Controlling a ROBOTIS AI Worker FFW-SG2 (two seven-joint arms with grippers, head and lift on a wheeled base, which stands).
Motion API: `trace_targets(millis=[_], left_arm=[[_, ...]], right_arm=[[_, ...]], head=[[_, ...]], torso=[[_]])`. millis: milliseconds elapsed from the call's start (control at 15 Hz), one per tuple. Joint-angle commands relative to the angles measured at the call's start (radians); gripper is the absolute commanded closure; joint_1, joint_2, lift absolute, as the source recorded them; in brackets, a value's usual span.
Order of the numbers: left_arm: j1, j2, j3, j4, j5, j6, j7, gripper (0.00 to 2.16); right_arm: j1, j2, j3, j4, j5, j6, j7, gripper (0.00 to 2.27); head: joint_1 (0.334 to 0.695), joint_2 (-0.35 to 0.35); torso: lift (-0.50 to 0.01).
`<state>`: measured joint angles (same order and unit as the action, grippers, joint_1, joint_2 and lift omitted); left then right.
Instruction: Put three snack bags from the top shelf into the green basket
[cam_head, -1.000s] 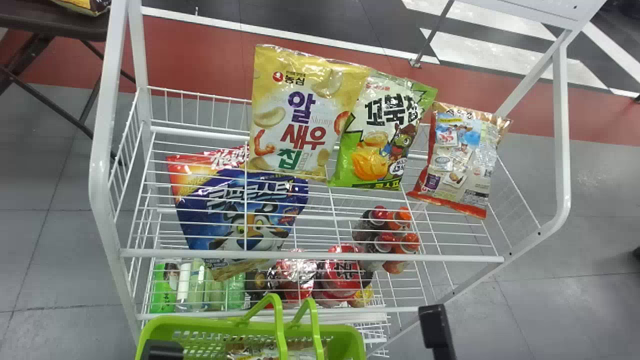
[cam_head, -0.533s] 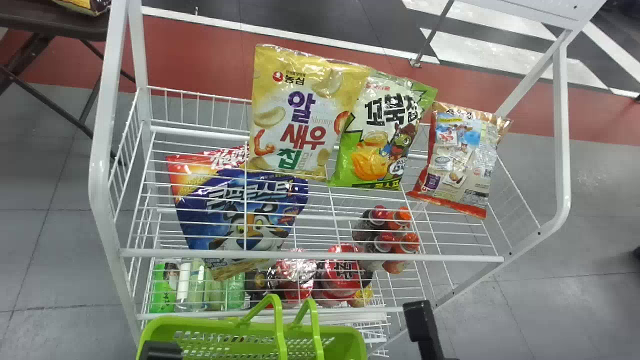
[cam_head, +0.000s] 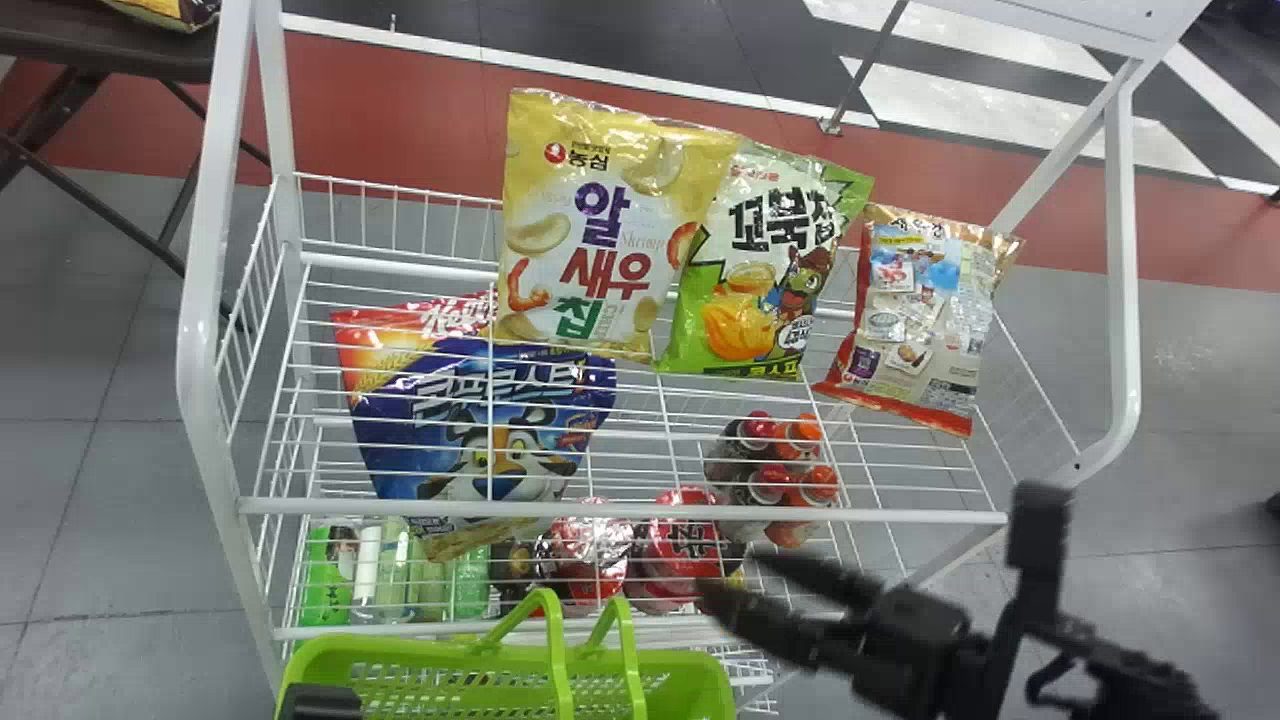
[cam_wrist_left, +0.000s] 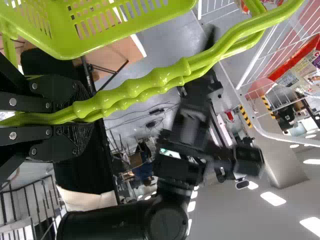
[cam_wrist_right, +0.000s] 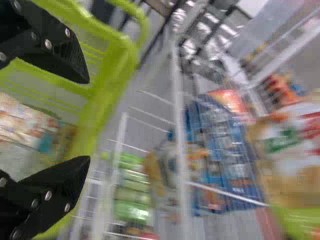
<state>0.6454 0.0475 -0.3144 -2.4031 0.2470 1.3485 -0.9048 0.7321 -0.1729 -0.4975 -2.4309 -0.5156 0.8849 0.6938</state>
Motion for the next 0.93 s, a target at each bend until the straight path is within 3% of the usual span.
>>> trace_targets(millis=[0,267,400,733,867], left_arm=[[0.007,0.000,0.000,0.001,-0.002,-0.015,0.000,2.02],[0.008,0.000,0.000,0.002,-0.003,-0.021,-0.003,2.02],[0.010,0.000,0.000,0.007,-0.003,-0.033,-0.006,2.02],[-0.004,0.014,-0.003,0.018,0.003,-0.024,-0.006,2.02],[-0.024,0.014,-0.005,0.035,0.009,-0.008,-0.008,2.02]], right_arm=[[-0.040,0.003,-0.009,0.000,0.009,-0.165,-0.077,0.10],[-0.132,0.000,0.054,0.036,0.098,-0.342,-0.264,0.10],[-0.197,-0.019,0.103,0.096,0.141,-0.401,-0.338,0.10],[-0.335,-0.037,0.146,0.257,0.252,-0.441,-0.431,0.10],[-0.399,-0.045,0.148,0.319,0.259,-0.428,-0.433,0.10]], head=[[0.695,-0.350],[0.695,-0.350],[0.695,-0.350],[0.695,-0.350],[0.695,-0.350]], torso=[[-0.047],[-0.047],[-0.047],[-0.047],[-0.047]])
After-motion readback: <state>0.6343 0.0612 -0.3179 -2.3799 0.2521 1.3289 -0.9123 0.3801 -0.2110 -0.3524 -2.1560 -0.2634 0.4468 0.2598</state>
